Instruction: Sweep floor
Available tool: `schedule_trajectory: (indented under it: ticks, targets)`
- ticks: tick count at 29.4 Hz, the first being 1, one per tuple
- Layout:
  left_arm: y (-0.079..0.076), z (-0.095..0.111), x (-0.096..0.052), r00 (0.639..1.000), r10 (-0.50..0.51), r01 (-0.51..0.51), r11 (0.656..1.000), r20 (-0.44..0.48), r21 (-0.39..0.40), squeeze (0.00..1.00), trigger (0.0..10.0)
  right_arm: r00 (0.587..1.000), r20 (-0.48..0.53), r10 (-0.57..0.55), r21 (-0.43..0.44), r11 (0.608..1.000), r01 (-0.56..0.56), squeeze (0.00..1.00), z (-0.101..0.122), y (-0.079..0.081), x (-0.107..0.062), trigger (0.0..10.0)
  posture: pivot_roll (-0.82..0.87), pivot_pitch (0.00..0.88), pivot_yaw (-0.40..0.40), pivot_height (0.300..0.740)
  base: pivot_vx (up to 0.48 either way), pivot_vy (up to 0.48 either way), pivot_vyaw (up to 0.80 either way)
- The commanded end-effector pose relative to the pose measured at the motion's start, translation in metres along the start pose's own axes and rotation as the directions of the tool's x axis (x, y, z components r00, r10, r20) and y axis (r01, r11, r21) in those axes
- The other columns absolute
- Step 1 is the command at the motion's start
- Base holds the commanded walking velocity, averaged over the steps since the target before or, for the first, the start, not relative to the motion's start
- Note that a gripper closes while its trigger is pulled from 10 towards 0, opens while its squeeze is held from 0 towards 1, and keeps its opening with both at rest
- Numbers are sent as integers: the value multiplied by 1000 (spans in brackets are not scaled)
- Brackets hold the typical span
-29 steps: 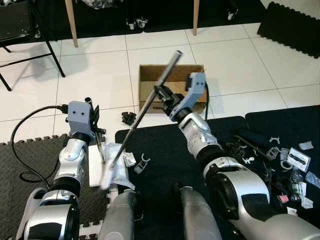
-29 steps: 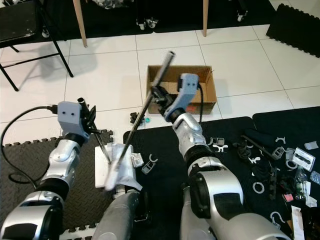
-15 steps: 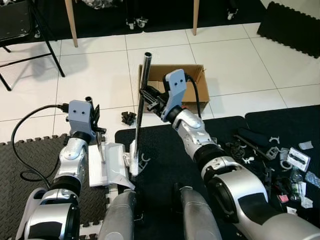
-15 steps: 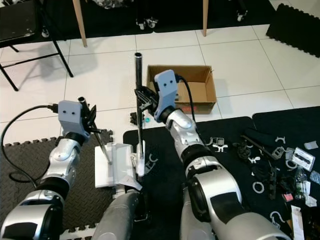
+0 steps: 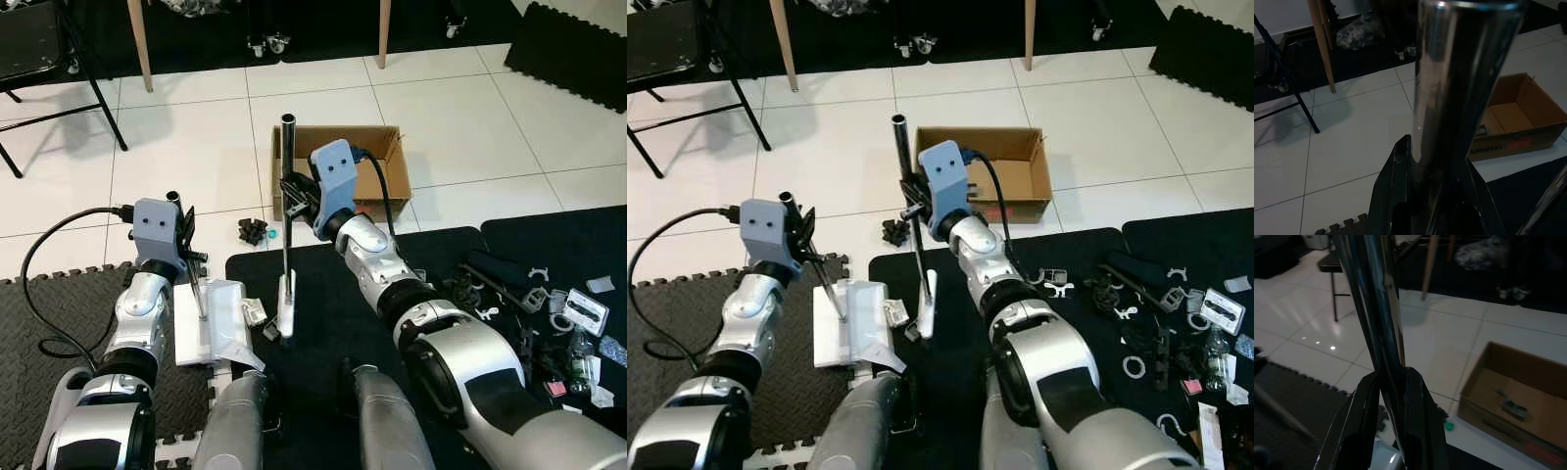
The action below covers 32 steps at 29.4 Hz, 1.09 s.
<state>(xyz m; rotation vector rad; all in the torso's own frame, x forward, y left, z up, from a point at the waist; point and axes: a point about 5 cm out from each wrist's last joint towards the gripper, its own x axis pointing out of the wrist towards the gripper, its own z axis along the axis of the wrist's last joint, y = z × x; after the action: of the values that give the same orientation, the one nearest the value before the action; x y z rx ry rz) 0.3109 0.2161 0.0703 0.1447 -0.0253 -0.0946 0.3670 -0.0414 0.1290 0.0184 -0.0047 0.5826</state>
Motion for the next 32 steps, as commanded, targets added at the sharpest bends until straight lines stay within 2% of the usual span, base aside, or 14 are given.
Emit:
schedule_trajectory:
  ticks: [1,7,10,13,24,32]
  targets:
    - [-10,-30,-17,989,-29,22,999,-143,-46,0,10000,1000,5,-21,19,1000,21,0,2,-2,1,10000,43,235,-1,740,0,0,0]
    - [-10,-30,-18,989,-34,28,999,-142,-43,0,10000,998,-6,-62,24,998,62,0,-1,-11,-3,10000,50,250,6,740,0,0,0]
    - [-10,-29,-19,990,-39,34,999,-136,-39,0,10000,993,-63,-97,58,993,100,0,-13,-16,-8,10000,61,271,9,740,0,0,0]
    - [-9,-29,-21,990,-41,37,999,-134,-38,0,10000,991,-80,-105,63,992,110,0,-17,-16,-10,10000,66,277,10,740,0,0,0]
    - [-8,-30,-26,990,-39,35,999,-134,-34,0,10000,998,-28,-60,93,994,63,0,-13,-10,-9,10000,84,288,9,740,0,0,0]
    - [-9,-30,-30,990,-45,40,999,-137,-35,0,10000,996,-10,-90,78,993,90,0,-7,-19,-9,10000,91,309,10,740,0,0,0]
